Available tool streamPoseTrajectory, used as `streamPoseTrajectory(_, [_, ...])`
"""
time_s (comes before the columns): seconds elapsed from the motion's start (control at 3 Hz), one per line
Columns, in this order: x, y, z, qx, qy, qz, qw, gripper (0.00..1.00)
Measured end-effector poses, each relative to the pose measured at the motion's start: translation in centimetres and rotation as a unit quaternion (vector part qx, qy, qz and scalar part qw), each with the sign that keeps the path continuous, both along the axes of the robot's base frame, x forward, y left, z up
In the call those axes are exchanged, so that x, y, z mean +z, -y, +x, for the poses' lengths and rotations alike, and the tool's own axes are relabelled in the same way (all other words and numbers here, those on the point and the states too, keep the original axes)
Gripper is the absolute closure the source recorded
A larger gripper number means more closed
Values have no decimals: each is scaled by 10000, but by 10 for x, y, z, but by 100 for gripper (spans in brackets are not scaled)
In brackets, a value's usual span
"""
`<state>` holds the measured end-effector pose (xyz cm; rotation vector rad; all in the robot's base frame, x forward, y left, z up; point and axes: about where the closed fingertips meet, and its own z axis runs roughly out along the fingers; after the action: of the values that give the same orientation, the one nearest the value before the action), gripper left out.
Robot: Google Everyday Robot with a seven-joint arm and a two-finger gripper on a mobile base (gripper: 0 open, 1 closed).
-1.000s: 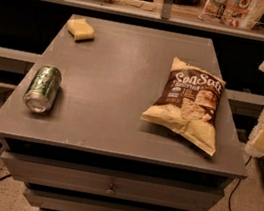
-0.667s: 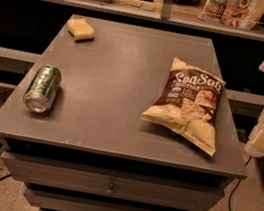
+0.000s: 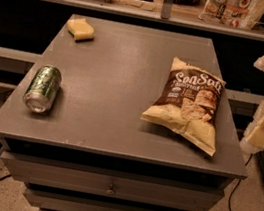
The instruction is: Move sponge near green can
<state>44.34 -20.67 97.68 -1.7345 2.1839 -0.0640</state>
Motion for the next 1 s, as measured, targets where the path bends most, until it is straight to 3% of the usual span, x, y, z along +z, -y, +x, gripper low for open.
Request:
streamPoseTrajectory(0.33, [13, -40, 28, 557, 368, 785, 9947, 0])
streamPoseTrajectory(0.67, [24, -70, 47, 911, 578, 1227, 9866, 0])
streamPoseTrajectory(1.0, [30, -109, 82, 962, 818, 1490, 9807, 0])
